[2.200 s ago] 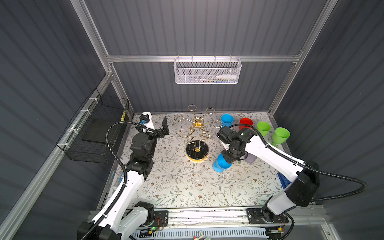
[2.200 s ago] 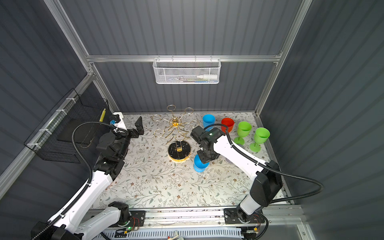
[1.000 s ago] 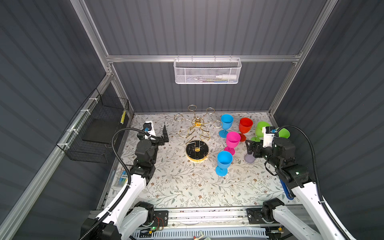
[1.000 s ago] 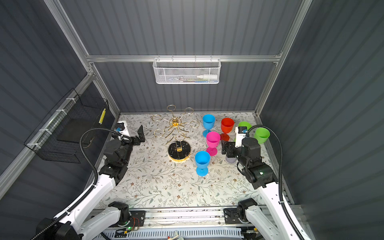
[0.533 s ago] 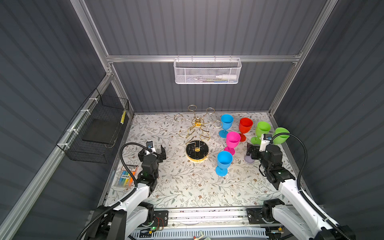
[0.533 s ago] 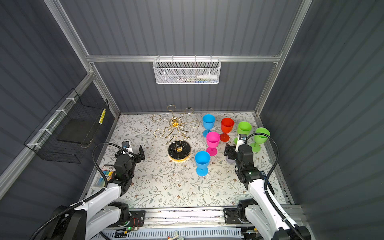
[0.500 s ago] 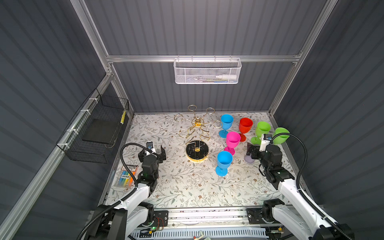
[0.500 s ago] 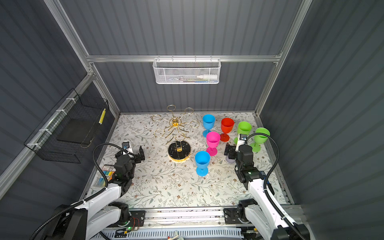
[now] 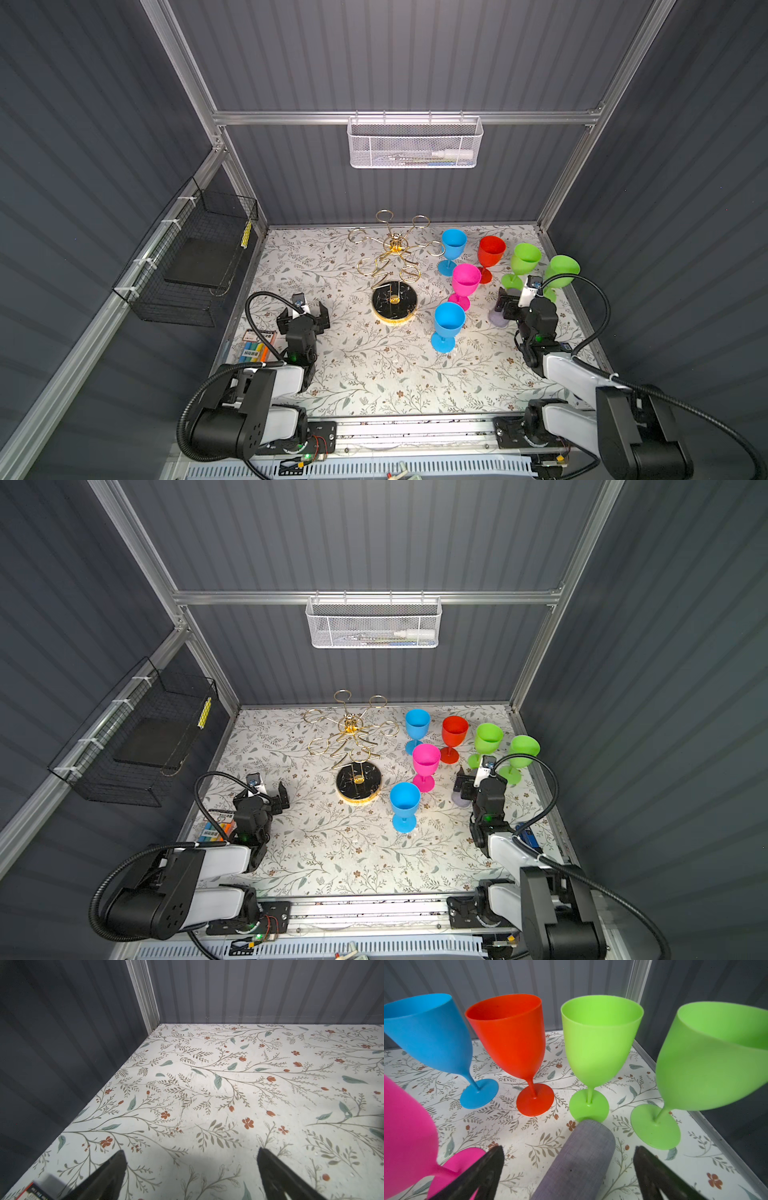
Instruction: Take the wine glass off the wine glass rack
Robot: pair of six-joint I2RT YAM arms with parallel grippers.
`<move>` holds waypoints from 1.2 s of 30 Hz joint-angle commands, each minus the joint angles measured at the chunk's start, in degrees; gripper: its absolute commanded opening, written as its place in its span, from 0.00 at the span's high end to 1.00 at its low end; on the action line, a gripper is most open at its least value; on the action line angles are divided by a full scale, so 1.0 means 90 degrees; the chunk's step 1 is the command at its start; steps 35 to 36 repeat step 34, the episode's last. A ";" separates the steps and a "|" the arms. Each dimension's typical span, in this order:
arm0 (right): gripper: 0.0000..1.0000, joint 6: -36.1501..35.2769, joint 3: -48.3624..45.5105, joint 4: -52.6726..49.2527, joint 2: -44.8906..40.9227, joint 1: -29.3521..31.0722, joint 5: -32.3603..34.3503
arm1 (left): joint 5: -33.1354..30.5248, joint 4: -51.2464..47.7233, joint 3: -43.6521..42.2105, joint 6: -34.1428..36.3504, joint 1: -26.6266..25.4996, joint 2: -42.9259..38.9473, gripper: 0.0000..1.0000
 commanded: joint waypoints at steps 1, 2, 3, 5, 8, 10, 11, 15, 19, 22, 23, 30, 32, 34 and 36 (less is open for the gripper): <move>0.01 -0.0232 -0.0237 0.1539 0.0334 -0.0142 -0.0216 | 0.0194 0.0672 0.0154 0.0242 0.0039 0.0243 0.00; 0.01 -0.0222 -0.0284 0.1716 0.0401 -0.0177 -0.0239 | 0.0210 0.0800 0.0160 0.0267 0.0038 0.0348 0.00; 0.01 -0.0211 -0.0326 0.1881 0.0477 -0.0214 -0.0274 | 0.0230 0.0939 0.0177 0.0300 0.0041 0.0461 0.00; 0.01 -0.0204 -0.0390 0.2279 0.0763 -0.0278 -0.0468 | 0.0284 0.1254 0.0268 0.0395 0.0041 0.0801 0.00; 0.01 -0.0255 -0.0460 0.2861 0.1226 -0.0281 -0.0607 | 0.0323 0.1747 0.0440 0.0494 0.0041 0.1472 0.00; 0.01 -0.0236 -0.0517 0.3207 0.1487 -0.0281 -0.0574 | 0.0314 0.2313 0.0467 0.0537 0.0036 0.1945 0.00; 0.01 -0.0243 -0.0556 0.3404 0.1621 -0.0281 -0.0591 | 0.0315 0.2538 0.0480 0.0557 0.0041 0.2182 0.00; 0.01 -0.0275 -0.0627 0.3663 0.1748 -0.0271 -0.0660 | 0.0243 0.3073 0.0438 0.0555 0.0041 0.2630 0.00; 0.01 -0.0189 -0.0509 0.3461 0.1744 -0.0271 -0.0411 | 0.0281 0.3305 0.0390 0.0583 0.0041 0.2764 0.00; 0.01 -0.0135 -0.0279 0.2937 0.1661 -0.0270 -0.0282 | 0.0257 0.3243 0.0428 0.0589 0.0040 0.2773 0.00; 0.01 -0.0142 -0.0195 0.2753 0.1651 -0.0271 -0.0333 | 0.0237 0.3191 0.0440 0.0564 0.0040 0.2748 0.00; 0.01 -0.0304 -0.0104 0.2587 0.1668 -0.0165 -0.0379 | 0.0216 0.3029 0.0508 0.0562 0.0041 0.2718 0.00; 0.01 -0.0339 -0.0023 0.2380 0.1633 -0.0133 -0.0327 | 0.0208 0.3024 0.0515 0.0572 0.0041 0.2721 0.00; 0.01 -0.0365 -0.0084 0.2505 0.1645 -0.0130 -0.0387 | 0.0197 0.2954 0.0540 0.0557 0.0034 0.2703 0.00; 0.01 -0.0365 -0.0084 0.2505 0.1645 -0.0130 -0.0387 | 0.0197 0.2954 0.0540 0.0557 0.0034 0.2703 0.00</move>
